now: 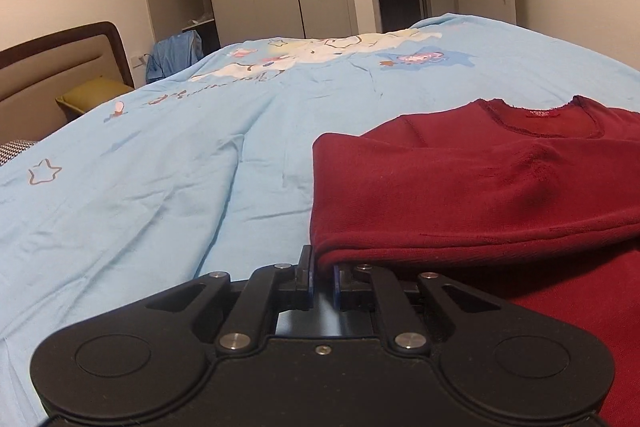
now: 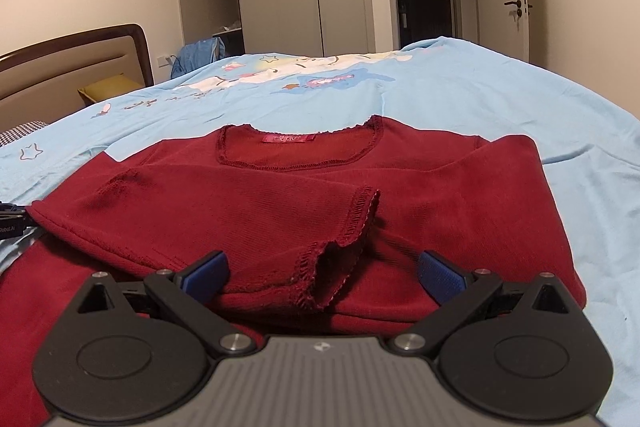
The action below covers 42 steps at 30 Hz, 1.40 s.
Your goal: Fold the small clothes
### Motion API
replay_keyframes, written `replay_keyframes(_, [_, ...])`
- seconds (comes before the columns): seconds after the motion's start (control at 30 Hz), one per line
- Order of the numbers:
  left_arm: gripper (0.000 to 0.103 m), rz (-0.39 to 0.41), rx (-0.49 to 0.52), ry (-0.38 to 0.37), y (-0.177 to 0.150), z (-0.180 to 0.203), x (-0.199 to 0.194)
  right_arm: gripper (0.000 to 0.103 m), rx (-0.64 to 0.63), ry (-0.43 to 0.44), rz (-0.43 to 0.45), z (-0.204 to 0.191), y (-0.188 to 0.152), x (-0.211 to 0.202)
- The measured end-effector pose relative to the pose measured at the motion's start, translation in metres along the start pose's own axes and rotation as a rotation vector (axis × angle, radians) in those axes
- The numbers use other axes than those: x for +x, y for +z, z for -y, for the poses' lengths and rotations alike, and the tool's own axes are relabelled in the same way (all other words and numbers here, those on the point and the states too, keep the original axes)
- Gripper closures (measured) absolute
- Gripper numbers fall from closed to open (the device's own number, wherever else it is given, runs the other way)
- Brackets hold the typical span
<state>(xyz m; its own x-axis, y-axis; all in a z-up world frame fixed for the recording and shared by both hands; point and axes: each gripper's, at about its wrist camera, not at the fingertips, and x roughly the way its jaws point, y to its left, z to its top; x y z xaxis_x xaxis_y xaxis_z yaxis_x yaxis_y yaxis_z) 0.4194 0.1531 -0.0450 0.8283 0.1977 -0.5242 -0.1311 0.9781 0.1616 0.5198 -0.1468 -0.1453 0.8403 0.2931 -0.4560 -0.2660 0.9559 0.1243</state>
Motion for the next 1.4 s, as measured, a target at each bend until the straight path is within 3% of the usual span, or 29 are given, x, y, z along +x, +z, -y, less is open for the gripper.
replay_keyframes(0.13, [0.079,-0.032,-0.039,-0.037,0.000,-0.005,-0.004,0.000,0.019,0.021,0.011,0.003,0.004,-0.005])
replay_keyframes(0.23, [0.048,-0.029,-0.064,-0.038,-0.004,-0.008,-0.021,0.000,0.040,0.034,0.038,0.007,0.006,-0.027])
replay_keyframes(0.5, [0.004,-0.025,-0.138,-0.065,-0.035,-0.010,-0.100,0.000,-0.035,0.015,0.053,0.010,-0.019,-0.118])
replay_keyframes(0.77, [0.001,-0.102,-0.195,-0.164,-0.091,0.003,-0.163,0.000,0.006,-0.036,-0.011,0.008,-0.089,-0.210])
replay_keyframes(0.93, [0.001,-0.124,-0.157,-0.193,-0.117,0.018,-0.187,0.003,0.017,-0.034,-0.070,-0.004,-0.125,-0.239])
replay_keyframes(1.0, [0.002,-0.130,-0.144,-0.197,-0.122,0.022,-0.193,0.015,0.017,-0.064,-0.074,-0.010,-0.131,-0.244])
replay_keyframes(1.1, [0.011,-0.138,-0.134,-0.219,-0.125,0.028,-0.200,0.035,0.007,-0.073,-0.068,-0.017,-0.136,-0.250])
replay_keyframes(1.2, [0.028,-0.144,-0.130,-0.250,-0.125,0.032,-0.206,0.055,0.025,-0.055,-0.073,-0.020,-0.137,-0.254])
replay_keyframes(1.27, [0.059,-0.150,-0.133,-0.273,-0.125,0.034,-0.208,0.077,0.029,-0.047,-0.079,-0.020,-0.137,-0.256])
replay_keyframes(1.3, [0.067,-0.154,-0.140,-0.288,-0.125,0.035,-0.210,0.081,0.040,-0.041,-0.078,-0.020,-0.137,-0.257])
replay_keyframes(1.37, [0.092,-0.164,-0.153,-0.288,-0.124,0.034,-0.212,0.095,0.071,-0.029,-0.072,-0.015,-0.134,-0.262])
replay_keyframes(1.4, [0.095,-0.167,-0.155,-0.282,-0.123,0.035,-0.214,0.095,0.077,-0.034,-0.069,-0.012,-0.132,-0.264])
